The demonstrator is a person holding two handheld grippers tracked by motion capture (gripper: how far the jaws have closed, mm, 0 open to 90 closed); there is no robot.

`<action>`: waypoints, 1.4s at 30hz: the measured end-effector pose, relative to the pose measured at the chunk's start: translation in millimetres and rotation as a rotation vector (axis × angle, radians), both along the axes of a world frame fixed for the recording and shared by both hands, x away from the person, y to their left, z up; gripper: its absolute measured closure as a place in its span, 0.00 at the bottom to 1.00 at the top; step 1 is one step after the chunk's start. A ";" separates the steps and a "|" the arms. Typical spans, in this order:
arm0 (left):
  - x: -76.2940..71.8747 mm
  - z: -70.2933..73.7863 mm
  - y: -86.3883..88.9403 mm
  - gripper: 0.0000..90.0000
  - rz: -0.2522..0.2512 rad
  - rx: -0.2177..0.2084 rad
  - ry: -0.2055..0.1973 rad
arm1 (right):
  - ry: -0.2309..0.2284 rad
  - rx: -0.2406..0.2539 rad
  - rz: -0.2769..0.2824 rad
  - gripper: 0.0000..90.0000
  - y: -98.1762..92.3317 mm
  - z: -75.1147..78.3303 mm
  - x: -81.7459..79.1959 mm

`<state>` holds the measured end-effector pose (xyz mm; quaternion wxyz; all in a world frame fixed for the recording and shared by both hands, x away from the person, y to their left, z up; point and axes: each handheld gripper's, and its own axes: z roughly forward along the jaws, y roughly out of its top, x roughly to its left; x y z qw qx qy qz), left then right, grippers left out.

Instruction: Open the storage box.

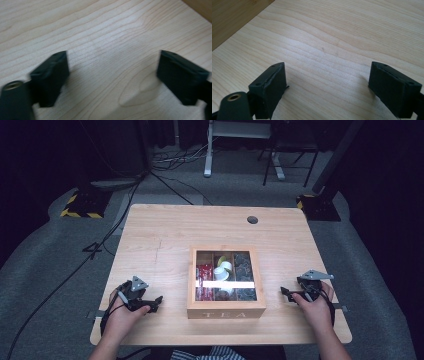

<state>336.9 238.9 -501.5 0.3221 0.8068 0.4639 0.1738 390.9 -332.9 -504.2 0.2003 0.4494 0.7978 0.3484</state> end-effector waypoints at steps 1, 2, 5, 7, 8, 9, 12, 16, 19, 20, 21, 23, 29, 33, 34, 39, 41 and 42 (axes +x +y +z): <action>0.0 0.0 0.0 0.26 0.000 0.000 0.000 | 0.000 0.000 0.000 0.16 0.0 0.0 0.0; -0.7 2.9 0.1 0.28 -0.013 0.019 0.004 | 0.001 0.001 0.001 0.16 0.0 0.0 0.1; -2.1 7.1 0.7 0.31 -0.009 0.018 -0.015 | 0.000 0.000 0.000 0.16 0.0 0.0 0.0; -3.6 12.7 1.0 0.32 -0.002 -0.001 -0.023 | 0.000 0.000 0.002 0.16 0.1 0.0 0.0; -3.6 12.7 1.0 0.32 -0.002 -0.001 -0.023 | 0.000 0.000 0.002 0.16 0.1 0.0 0.0; -4.9 16.9 1.4 0.32 0.000 -0.007 -0.031 | 0.001 0.001 0.004 0.16 0.0 0.0 0.0; -9.9 29.9 1.4 0.33 0.009 -0.024 -0.036 | 0.000 0.001 0.004 0.16 0.1 0.0 -0.1; -16.9 44.4 -0.2 0.33 -0.006 -0.046 -0.061 | 0.000 0.001 0.005 0.16 0.1 0.0 0.0; -20.9 51.6 -4.0 0.33 -0.016 -0.068 -0.071 | 0.000 0.001 0.005 0.16 0.1 0.0 0.0; -21.9 53.2 -5.1 0.33 -0.020 -0.068 -0.075 | 0.000 0.001 0.005 0.16 0.1 0.0 0.0; -21.9 53.2 -5.1 0.33 -0.020 -0.068 -0.075 | 0.000 0.001 0.005 0.16 0.2 0.0 0.0; -24.7 57.2 -9.3 0.33 -0.032 -0.075 -0.085 | 0.000 0.001 0.006 0.16 0.2 0.0 -0.1; -33.2 68.6 -22.4 0.33 -0.085 -0.078 -0.107 | 0.001 0.001 0.008 0.16 0.3 0.0 -0.1; -40.9 76.9 -34.6 0.33 -0.129 -0.080 -0.111 | 0.001 0.001 0.012 0.16 0.3 0.0 -0.2; -40.9 76.9 -34.6 0.33 -0.129 -0.080 -0.111 | 0.001 0.001 0.013 0.16 0.3 0.0 -0.2; -49.5 83.4 -48.4 0.33 -0.167 -0.098 -0.108 | 0.001 0.001 0.016 0.16 0.5 0.0 -0.3; -51.2 84.7 -50.9 0.33 -0.179 -0.096 -0.110 | 0.002 0.002 0.018 0.16 0.4 0.0 -0.3; -54.0 85.4 -55.7 0.33 -0.187 -0.100 -0.109 | 0.002 0.002 0.018 0.16 0.5 0.0 -0.3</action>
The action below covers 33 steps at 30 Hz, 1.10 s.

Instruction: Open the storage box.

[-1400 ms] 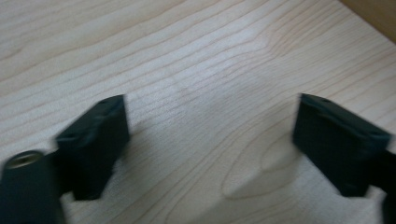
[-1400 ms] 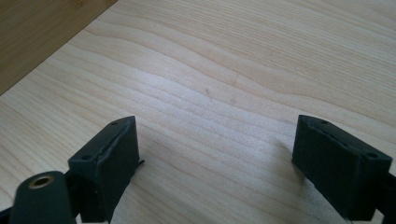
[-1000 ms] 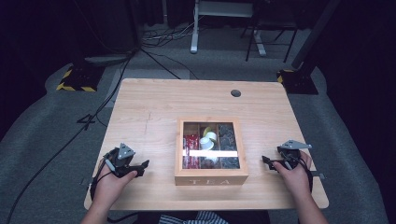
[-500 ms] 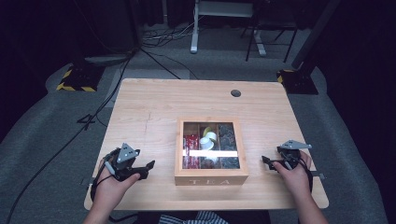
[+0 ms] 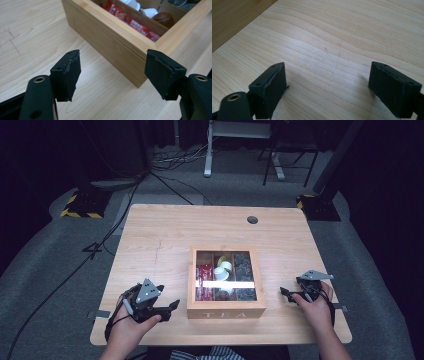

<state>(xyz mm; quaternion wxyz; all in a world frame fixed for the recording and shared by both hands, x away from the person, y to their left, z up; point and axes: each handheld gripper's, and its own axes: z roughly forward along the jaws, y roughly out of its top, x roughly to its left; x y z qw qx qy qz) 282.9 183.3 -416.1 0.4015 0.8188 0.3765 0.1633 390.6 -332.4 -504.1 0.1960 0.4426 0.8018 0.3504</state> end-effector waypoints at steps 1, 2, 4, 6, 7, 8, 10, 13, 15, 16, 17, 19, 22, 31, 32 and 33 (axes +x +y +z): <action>0.0 0.0 0.0 0.33 0.000 0.000 0.000 | 0.000 0.000 0.000 0.16 0.0 0.0 0.0; -1.3 -0.2 -2.4 0.33 -0.005 0.000 0.005 | 0.001 0.001 0.000 0.16 0.0 0.0 0.0; -3.0 -2.1 -7.9 0.33 -0.019 0.003 0.010 | 0.001 0.000 0.001 0.16 0.1 0.0 0.0; -5.6 -6.3 -17.5 0.33 -0.054 0.002 0.033 | 0.001 0.001 0.003 0.16 0.1 0.0 -0.1; -6.7 -7.9 -21.7 0.33 -0.067 0.005 0.035 | 0.001 0.000 0.004 0.16 0.1 0.0 -0.1; -7.5 -8.5 -23.9 0.33 -0.073 0.009 0.038 | 0.001 0.001 0.006 0.16 0.1 0.0 -0.1; -8.4 -9.9 -27.3 0.33 -0.083 0.007 0.038 | 0.001 0.001 0.006 0.16 0.2 0.0 -0.1; -10.1 -15.1 -33.7 0.33 -0.090 -0.002 0.048 | 0.001 0.001 0.009 0.16 0.2 0.0 -0.1; -9.8 -20.8 -37.2 0.33 -0.096 -0.005 0.062 | 0.001 0.001 0.010 0.16 0.2 0.0 -0.1; -9.0 -23.2 -38.1 0.34 -0.099 0.003 0.066 | 0.000 0.001 0.010 0.16 0.3 0.0 -0.1; -8.4 -25.6 -39.0 0.34 -0.102 0.003 0.075 | 0.000 0.001 0.010 0.16 0.3 0.0 -0.1; -7.7 -28.7 -39.7 0.43 -0.097 0.003 0.079 | -0.001 0.003 0.011 0.16 0.4 -0.1 -0.1; -7.2 -32.1 -40.0 0.51 -0.109 0.005 0.056 | 0.000 0.002 0.012 0.16 0.4 0.0 -0.2; -8.4 -31.1 -38.1 0.66 -0.117 0.006 0.060 | -0.001 0.001 0.017 0.16 0.5 0.0 -0.2; -8.5 -30.8 -37.9 0.66 -0.117 0.010 0.060 | 0.000 0.001 0.019 0.16 0.6 0.0 -0.4; -8.6 -30.8 -37.8 0.66 -0.119 0.011 0.060 | 0.000 0.001 0.019 0.16 0.6 0.0 -0.4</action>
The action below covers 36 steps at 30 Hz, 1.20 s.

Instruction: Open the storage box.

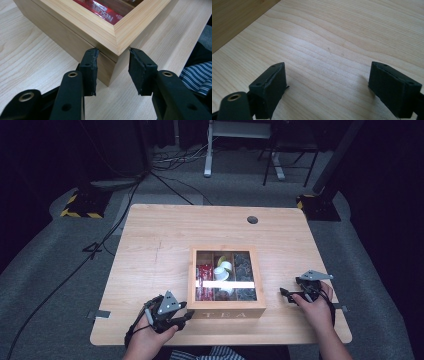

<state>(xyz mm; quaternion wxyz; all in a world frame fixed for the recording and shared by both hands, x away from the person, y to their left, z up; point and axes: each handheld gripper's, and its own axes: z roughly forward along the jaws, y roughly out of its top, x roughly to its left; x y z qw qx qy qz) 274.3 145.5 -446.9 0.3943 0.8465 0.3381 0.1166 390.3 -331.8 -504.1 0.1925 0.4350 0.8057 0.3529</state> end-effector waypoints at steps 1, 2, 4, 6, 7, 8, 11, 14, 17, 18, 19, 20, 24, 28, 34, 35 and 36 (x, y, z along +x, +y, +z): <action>-0.4 0.1 0.3 0.67 0.001 0.002 0.004 | 0.000 0.000 0.006 0.17 0.1 0.1 -0.3; -0.4 0.1 0.3 0.68 0.001 0.002 0.004 | 0.000 0.000 0.006 0.17 0.1 0.1 -0.3; -0.2 0.3 1.1 0.72 0.001 0.018 0.010 | -0.001 0.003 0.006 0.19 0.4 0.1 -1.9; -0.1 0.0 1.5 0.72 0.003 0.010 0.016 | -0.001 0.002 0.008 0.19 0.7 0.4 -2.8; 0.5 0.2 2.3 0.73 0.000 0.006 0.025 | 0.001 0.005 0.013 0.19 2.4 0.4 -5.2; 0.5 0.2 2.3 0.73 0.000 0.006 0.025 | 0.001 0.005 0.013 0.19 2.4 0.4 -5.2; 0.2 1.1 2.2 0.74 -0.002 0.015 0.022 | 0.018 0.022 0.043 0.30 8.2 5.4 -10.1; 0.0 1.6 2.0 0.75 -0.004 0.023 0.014 | 0.026 0.020 0.105 0.33 17.2 18.8 -17.1; -0.5 2.4 2.3 0.76 -0.006 0.020 0.005 | 0.031 0.024 0.155 0.33 24.9 32.2 -24.7; -0.6 2.7 2.1 0.77 -0.007 0.021 0.004 | 0.035 0.030 0.170 0.33 26.4 36.6 -27.0; -0.7 2.7 2.0 0.77 -0.008 0.023 0.004 | 0.039 0.051 0.197 0.32 29.1 44.4 -31.5; -0.7 2.7 2.0 0.77 -0.008 0.023 0.004 | 0.039 0.051 0.197 0.32 29.1 44.4 -31.5; -0.4 3.6 1.9 0.77 -0.009 0.017 0.005 | 0.025 0.103 0.328 0.31 38.1 68.3 -49.7; 0.0 6.5 1.0 0.78 -0.012 0.005 0.006 | 0.015 0.146 0.444 0.32 48.3 75.3 -65.6; -0.1 7.5 1.4 0.78 -0.009 0.000 0.004 | 0.000 0.111 0.494 0.36 69.6 72.5 -73.9; -0.1 7.9 1.6 0.78 -0.009 -0.007 0.004 | 0.003 0.119 0.493 0.36 71.9 71.3 -73.7; -0.2 8.6 1.9 0.78 -0.009 -0.010 0.002 | 0.004 0.115 0.490 0.36 74.1 69.5 -73.4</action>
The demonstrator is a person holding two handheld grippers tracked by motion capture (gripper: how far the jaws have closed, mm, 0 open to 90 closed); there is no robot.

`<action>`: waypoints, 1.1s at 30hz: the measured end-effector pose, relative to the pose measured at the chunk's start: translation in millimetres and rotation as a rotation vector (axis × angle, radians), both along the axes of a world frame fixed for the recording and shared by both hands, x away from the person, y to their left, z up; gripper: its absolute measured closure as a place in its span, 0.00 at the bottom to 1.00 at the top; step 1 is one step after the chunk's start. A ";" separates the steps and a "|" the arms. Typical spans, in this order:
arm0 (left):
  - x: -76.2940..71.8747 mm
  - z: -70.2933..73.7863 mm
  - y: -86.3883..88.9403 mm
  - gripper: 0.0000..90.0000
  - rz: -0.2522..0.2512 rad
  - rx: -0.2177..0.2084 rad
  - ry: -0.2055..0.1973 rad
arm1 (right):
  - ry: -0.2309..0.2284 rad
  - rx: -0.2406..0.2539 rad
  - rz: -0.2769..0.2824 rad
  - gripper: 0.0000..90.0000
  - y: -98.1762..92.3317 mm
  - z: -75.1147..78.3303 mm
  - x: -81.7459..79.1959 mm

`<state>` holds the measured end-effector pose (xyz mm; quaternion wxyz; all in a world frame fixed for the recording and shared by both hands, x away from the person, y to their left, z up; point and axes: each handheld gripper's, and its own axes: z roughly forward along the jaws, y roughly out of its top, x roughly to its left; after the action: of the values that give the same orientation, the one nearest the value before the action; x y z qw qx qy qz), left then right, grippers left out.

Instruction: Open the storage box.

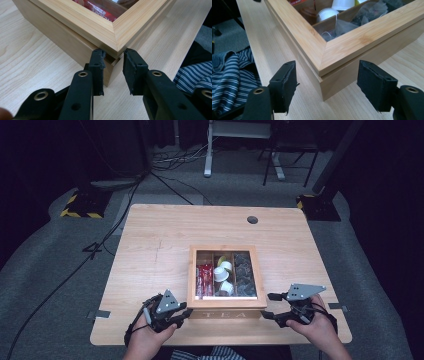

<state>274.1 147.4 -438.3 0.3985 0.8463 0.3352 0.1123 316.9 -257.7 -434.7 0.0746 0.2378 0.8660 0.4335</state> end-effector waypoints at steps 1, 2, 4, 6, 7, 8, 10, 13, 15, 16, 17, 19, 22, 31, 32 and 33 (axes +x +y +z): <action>-0.3 0.5 0.2 0.78 0.003 -0.003 -0.002 | 0.000 -0.009 0.001 0.36 2.0 -1.9 0.1; -0.3 0.7 0.3 0.78 0.003 -0.005 -0.003 | -0.006 -0.020 -0.009 0.36 5.4 -5.7 0.8; -0.4 0.8 0.4 0.78 0.004 -0.004 -0.006 | -0.009 -0.017 -0.016 0.36 7.0 -7.4 1.2; -0.5 0.9 0.3 0.78 0.003 -0.004 -0.008 | -0.016 -0.009 -0.028 0.36 10.5 -10.1 1.9; -0.5 1.1 0.3 0.78 0.003 -0.004 -0.011 | -0.026 -0.008 -0.033 0.36 11.9 -11.0 2.1; -0.7 1.8 0.3 0.78 0.004 -0.005 -0.016 | -0.046 0.004 -0.045 0.36 14.8 -12.2 2.0; -0.7 2.1 0.3 0.78 0.004 -0.010 -0.015 | -0.063 0.007 -0.054 0.36 16.0 -12.7 2.1; -0.6 2.0 0.3 0.78 0.004 -0.008 -0.018 | -0.073 0.019 -0.060 0.36 17.1 -13.3 2.2; -0.6 2.2 0.2 0.78 0.005 -0.009 -0.019 | -0.075 0.020 -0.061 0.35 17.4 -13.5 2.2; -0.4 2.5 0.6 0.78 0.003 -0.006 -0.024 | -0.073 0.023 -0.063 0.36 17.3 -13.4 2.3; -0.5 2.6 0.6 0.78 0.004 -0.007 -0.026 | -0.071 0.030 -0.066 0.36 17.1 -13.4 2.5; -0.7 2.8 0.6 0.78 0.004 -0.011 -0.025 | -0.067 0.039 -0.069 0.36 16.8 -12.8 2.7; -0.8 3.0 0.4 0.78 0.004 -0.015 -0.030 | -0.065 0.042 -0.075 0.37 16.0 -11.3 2.7; -0.6 1.5 -0.8 0.75 -0.004 -0.041 -0.076 | -0.084 0.029 -0.102 0.37 16.3 -2.8 0.4; -0.5 1.9 -0.8 0.73 -0.005 -0.038 -0.080 | -0.084 0.037 -0.109 0.38 15.7 -1.3 0.3; -0.5 2.1 -0.6 0.73 -0.003 -0.034 -0.088 | -0.084 0.037 -0.109 0.38 15.7 -1.3 0.3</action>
<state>273.6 146.8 -436.2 0.4274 0.8340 0.3181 0.1432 317.2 -242.0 -435.9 0.1298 0.2674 0.8397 0.4545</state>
